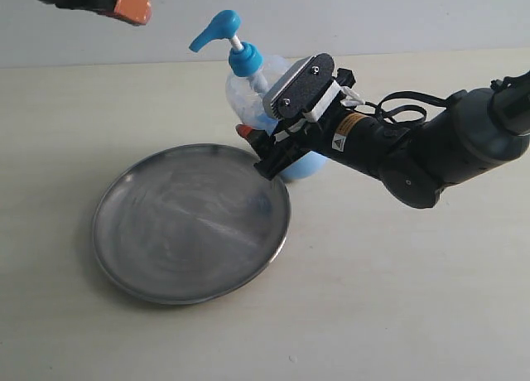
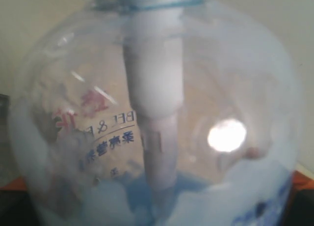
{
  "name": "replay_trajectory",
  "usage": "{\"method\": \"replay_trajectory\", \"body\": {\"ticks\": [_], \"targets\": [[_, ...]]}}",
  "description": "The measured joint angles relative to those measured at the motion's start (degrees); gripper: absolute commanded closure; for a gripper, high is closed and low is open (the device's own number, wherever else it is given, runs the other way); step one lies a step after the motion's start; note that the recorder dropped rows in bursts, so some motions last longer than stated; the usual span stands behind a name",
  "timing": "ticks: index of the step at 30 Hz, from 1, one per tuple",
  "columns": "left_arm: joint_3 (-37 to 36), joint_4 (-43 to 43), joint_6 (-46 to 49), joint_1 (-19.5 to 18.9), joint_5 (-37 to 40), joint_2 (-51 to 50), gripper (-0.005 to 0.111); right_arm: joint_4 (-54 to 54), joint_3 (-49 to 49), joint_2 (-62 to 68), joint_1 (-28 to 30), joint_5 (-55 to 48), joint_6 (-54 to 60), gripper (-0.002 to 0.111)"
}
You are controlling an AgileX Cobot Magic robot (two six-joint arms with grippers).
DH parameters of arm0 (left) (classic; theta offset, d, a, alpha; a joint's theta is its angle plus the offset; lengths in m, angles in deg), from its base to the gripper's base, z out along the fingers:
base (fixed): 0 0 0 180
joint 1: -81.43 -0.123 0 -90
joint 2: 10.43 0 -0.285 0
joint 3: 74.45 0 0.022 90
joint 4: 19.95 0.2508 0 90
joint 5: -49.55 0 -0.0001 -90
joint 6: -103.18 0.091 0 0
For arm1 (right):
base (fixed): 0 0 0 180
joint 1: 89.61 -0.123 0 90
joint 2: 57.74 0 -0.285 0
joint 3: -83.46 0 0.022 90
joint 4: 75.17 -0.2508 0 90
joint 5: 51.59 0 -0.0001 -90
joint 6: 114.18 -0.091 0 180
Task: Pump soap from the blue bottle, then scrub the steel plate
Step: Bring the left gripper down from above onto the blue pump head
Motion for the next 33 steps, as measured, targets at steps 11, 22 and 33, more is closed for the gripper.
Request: {"method": "replay_trajectory", "body": {"ticks": [11, 22, 33], "targets": [[9.0, -4.4, 3.2, 2.0, 5.8, -4.7, 0.107, 0.0, 0.0, 0.0, 0.0, 0.1, 0.0, 0.108], [13.6, -3.1, 3.3, 4.9, 6.8, -10.7, 0.107, 0.0, 0.0, 0.0, 0.0, 0.1, 0.0, 0.108], [14.1, -3.1, 3.3, 4.9, 4.8, -12.5, 0.107, 0.0, 0.0, 0.1, 0.0, 0.4, 0.0, 0.108]]}}
